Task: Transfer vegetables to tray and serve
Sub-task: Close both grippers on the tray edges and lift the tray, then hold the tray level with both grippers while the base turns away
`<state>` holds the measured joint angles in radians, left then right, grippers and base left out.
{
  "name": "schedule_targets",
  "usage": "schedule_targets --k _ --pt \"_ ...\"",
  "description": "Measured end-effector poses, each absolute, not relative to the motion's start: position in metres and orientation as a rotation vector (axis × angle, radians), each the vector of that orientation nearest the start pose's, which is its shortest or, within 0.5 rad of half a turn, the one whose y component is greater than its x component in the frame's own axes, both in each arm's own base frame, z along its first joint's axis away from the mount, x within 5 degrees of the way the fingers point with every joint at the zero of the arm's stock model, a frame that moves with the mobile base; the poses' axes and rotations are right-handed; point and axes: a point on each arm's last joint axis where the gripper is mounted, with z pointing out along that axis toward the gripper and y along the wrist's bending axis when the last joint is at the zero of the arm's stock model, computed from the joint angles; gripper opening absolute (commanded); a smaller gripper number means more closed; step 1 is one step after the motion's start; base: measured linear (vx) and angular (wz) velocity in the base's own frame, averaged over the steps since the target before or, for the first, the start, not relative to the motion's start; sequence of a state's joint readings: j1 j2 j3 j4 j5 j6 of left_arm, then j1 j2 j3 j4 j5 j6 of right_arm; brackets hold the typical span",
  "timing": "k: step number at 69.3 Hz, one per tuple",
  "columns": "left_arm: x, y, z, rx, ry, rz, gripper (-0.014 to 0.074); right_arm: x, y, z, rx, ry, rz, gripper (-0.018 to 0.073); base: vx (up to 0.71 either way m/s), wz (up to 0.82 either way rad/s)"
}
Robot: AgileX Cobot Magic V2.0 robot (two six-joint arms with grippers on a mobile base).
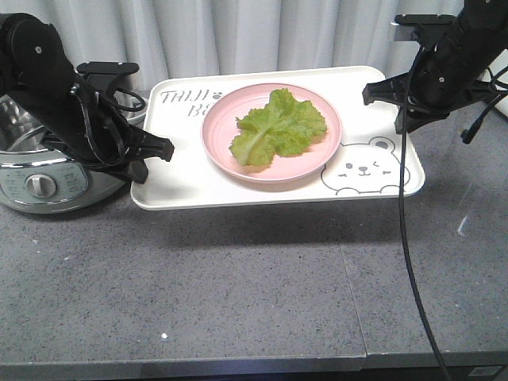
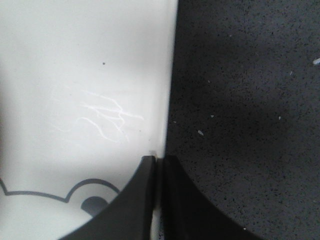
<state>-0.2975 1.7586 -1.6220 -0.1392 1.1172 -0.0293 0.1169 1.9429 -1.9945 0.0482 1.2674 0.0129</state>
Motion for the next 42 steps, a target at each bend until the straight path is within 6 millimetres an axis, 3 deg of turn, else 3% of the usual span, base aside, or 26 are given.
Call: schedule_targets --k 42 --pt "0.3577 -0.1227 0.3199 0.324 2.733 -0.28 -0.0006 0.4194 0.0532 0.3463 -0.135 2.698 0.101 -0.0006 0.0 0.0"
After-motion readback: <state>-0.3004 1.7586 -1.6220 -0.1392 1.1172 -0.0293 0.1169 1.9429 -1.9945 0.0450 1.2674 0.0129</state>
